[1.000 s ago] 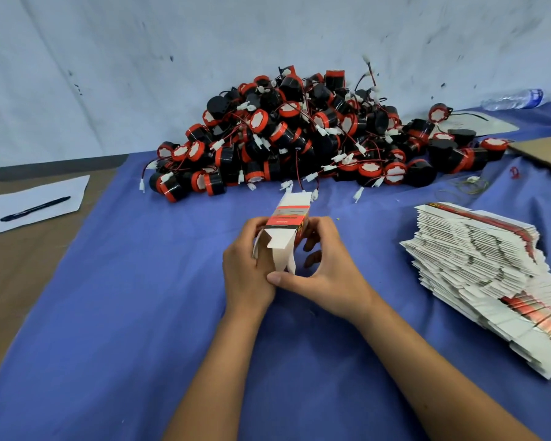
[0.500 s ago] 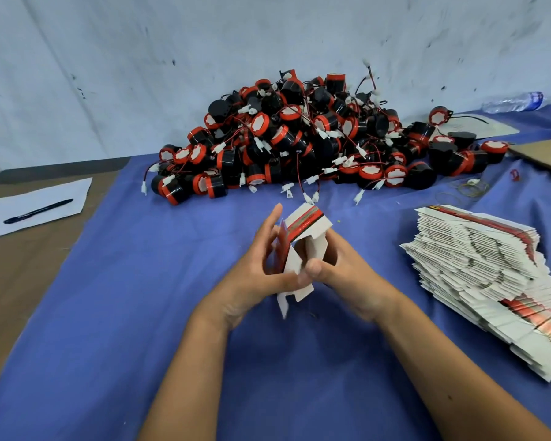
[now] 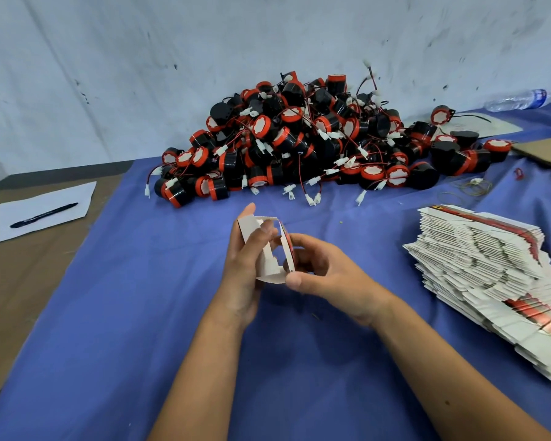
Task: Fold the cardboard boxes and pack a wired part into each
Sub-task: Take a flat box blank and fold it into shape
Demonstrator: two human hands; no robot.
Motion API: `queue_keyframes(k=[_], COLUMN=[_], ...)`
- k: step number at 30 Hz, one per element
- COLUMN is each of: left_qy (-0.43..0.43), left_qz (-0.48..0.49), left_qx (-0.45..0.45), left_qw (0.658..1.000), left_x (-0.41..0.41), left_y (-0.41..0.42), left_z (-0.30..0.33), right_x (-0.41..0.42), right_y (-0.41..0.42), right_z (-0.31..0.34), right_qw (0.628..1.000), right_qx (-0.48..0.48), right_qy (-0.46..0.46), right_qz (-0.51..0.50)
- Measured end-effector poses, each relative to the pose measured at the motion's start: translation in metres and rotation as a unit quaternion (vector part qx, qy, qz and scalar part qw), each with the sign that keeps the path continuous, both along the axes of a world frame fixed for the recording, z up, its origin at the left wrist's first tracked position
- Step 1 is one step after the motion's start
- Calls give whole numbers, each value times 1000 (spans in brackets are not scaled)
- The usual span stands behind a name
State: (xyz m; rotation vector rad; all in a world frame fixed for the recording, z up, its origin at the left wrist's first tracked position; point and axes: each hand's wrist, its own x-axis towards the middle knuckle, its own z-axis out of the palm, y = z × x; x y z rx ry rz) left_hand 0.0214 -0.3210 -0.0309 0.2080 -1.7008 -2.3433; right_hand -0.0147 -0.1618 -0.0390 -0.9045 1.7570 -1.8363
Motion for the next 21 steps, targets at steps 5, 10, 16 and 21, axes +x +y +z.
queue_keyframes(k=[5,10,16,21], left_qy=[-14,-10,-8,32], left_qz=[-12,8,43,-29], left_qx=[-22,24,46,62], left_qw=[1000,1000,998,997], left_x=[-4,-7,-7,-4], left_y=[6,20,15,21], left_z=[-3,-6,-4,-3], right_x=[0,0,-1,0], right_y=[-4,-9,-8,-9], right_z=[-2,-8,-8,-6], right_qw=[993,976,983,974], right_qx=[-23,-13,-27,-64], right_qy=[44,105,84,17], right_qz=[-104,-189,-158,-215])
